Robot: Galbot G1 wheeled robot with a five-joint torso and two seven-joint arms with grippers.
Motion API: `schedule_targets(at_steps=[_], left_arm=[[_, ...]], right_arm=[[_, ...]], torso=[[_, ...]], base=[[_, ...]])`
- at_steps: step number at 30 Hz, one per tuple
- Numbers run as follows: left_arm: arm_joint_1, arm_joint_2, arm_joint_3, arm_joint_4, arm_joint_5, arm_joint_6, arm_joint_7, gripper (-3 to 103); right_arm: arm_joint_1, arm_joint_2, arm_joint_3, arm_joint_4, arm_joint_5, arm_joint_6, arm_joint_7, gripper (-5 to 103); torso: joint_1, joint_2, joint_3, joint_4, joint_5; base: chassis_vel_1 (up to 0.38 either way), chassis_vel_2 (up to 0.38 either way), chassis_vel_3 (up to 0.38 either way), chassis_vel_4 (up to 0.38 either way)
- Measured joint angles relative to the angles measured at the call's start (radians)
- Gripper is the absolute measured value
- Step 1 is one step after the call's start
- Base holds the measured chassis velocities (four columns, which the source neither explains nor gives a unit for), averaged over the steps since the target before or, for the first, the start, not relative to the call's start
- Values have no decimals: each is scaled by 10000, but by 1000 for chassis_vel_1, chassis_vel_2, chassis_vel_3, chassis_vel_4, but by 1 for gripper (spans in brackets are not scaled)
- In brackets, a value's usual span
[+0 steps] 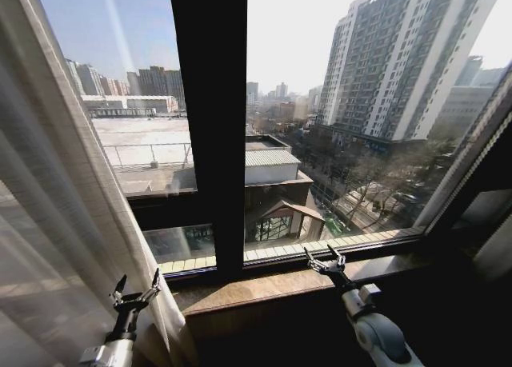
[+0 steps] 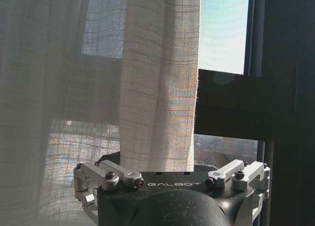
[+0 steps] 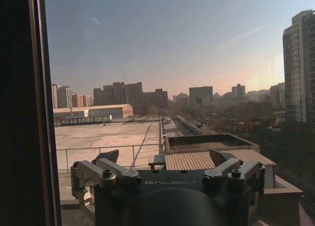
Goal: Open the curtains by pulling them apart, changing their state from closed to fully open.
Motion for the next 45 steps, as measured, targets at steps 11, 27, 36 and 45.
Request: schedule_targets(at_steps=[11, 27, 36, 45], left_arm=[[-1573, 289, 2416, -164, 729, 2874, -1818, 100], [-2492, 1787, 2980, -306, 1268, 4283, -2955, 100], [-1795, 2327, 1983, -388, 1074, 3225, -2836, 100], [-424, 1872, 964, -439, 1193, 1229, -3303, 100]], right_arm=[[0, 0, 0, 0, 0, 0, 0, 100], [1, -4, 6, 2, 0, 1, -3, 100], [1, 2, -2, 3, 0, 0, -4, 100], [1, 1, 0, 0, 0, 0, -2, 100]], torso=[[1, 0, 0, -3, -2], [1, 0, 0, -4, -33], [1, 0, 0, -2, -6], [0, 0, -1, -1, -4]], base=[[0, 0, 0, 0], [0, 0, 0, 0], [0, 0, 0, 0], [0, 0, 0, 0]])
